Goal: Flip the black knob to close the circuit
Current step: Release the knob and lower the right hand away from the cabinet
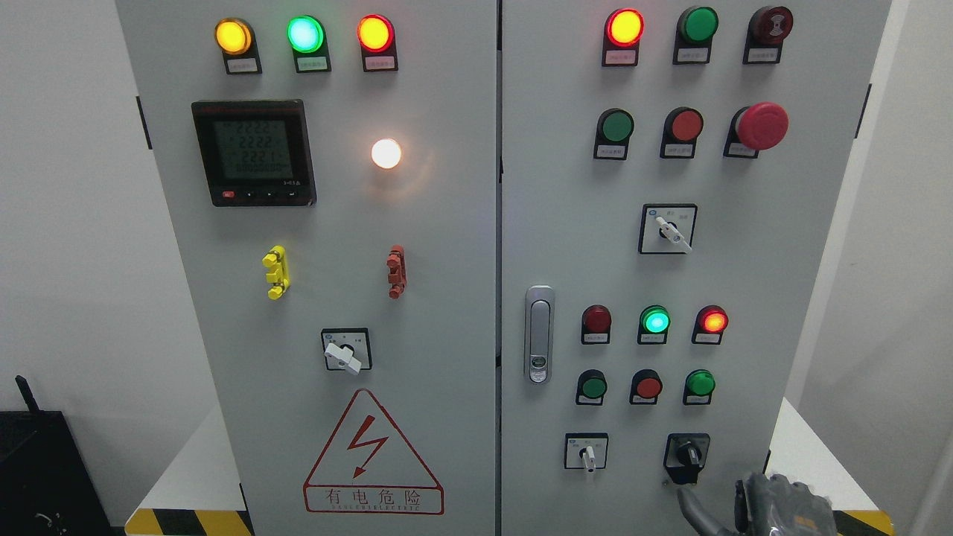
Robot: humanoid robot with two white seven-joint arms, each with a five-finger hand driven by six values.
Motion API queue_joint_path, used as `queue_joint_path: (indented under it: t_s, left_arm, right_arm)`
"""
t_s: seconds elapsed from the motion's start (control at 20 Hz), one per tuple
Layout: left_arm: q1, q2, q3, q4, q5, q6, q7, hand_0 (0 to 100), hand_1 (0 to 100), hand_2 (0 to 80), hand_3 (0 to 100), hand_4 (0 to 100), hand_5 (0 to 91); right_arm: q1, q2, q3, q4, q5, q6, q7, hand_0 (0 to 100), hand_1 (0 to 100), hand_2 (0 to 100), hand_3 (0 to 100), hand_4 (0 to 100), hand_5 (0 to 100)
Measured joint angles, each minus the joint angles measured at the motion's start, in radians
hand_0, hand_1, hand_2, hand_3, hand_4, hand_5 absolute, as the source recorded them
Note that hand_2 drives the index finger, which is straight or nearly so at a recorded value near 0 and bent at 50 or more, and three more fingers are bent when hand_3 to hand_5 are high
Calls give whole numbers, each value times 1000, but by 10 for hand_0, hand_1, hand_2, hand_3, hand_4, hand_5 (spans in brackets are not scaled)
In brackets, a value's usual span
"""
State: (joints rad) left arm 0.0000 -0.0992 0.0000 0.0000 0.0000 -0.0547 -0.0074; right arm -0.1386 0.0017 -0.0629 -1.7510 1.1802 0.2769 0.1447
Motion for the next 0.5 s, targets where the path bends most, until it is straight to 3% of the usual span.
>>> queue_joint_path:
  t_s: [0.15, 0.25, 0.4, 0.5]
  left_arm:
    - [0, 0, 0, 0, 0, 0, 0, 0, 0, 0, 49, 29, 0]
    - [0, 0, 0, 0, 0, 0, 0, 0, 0, 0, 49, 28, 0]
    - [0, 0, 0, 0, 0, 0, 0, 0, 0, 0, 49, 28, 0]
    - [0, 0, 0, 0, 0, 0, 0, 0, 0, 0, 50, 27, 0]
  right_arm:
    - [58, 26, -2, -50, -171, -4, -32, 0, 0, 527, 819, 676, 605]
    - [106, 42, -10, -88, -322, -22, -43, 0, 0, 362, 585, 485, 352]
    - [184, 62, -32, -141, -552, -117, -48, 0, 0, 163, 307, 271, 109]
    - [237, 72, -46, -166, -683, -190, -50, 0, 0, 76, 217, 194, 33]
